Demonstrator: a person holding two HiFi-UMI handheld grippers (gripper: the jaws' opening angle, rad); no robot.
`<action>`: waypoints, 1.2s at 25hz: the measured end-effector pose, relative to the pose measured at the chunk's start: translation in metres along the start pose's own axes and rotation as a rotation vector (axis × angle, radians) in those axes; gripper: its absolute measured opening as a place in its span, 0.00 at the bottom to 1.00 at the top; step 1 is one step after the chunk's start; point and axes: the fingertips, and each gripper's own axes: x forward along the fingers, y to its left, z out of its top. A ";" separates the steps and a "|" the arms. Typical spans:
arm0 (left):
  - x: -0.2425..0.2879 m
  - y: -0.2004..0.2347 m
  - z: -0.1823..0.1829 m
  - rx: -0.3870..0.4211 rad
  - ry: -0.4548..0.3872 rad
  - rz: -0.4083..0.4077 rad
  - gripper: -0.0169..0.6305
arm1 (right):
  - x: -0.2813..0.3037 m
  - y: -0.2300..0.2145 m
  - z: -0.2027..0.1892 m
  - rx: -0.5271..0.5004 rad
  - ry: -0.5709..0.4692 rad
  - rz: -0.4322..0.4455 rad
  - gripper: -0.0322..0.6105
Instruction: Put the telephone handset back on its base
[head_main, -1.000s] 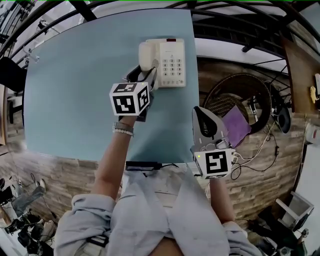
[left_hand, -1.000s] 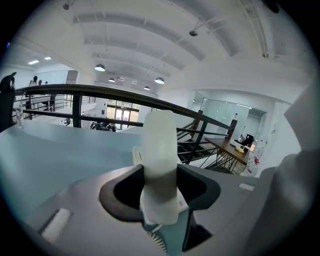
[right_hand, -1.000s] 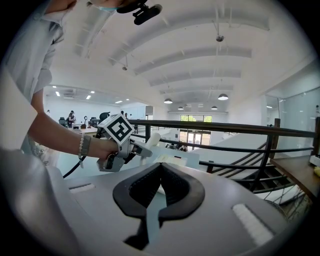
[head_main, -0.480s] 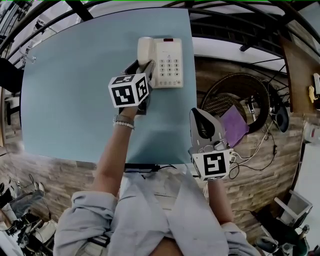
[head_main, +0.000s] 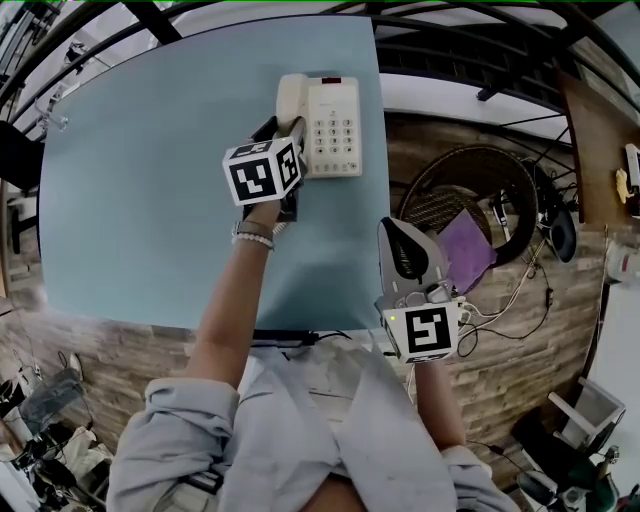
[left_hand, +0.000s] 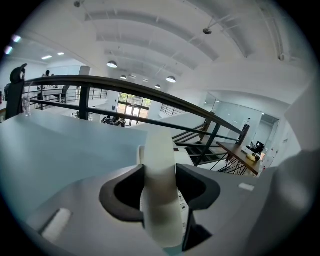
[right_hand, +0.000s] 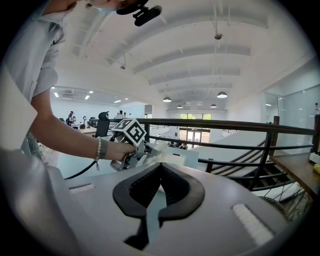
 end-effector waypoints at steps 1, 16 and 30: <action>0.002 0.001 -0.001 -0.002 0.002 0.005 0.33 | -0.001 0.000 -0.002 0.001 0.010 -0.002 0.06; 0.015 0.011 -0.008 -0.029 -0.004 0.138 0.33 | 0.002 0.003 -0.005 -0.001 0.011 0.016 0.06; 0.018 0.008 -0.011 0.065 0.027 0.231 0.33 | 0.003 0.009 -0.005 0.001 0.017 0.025 0.06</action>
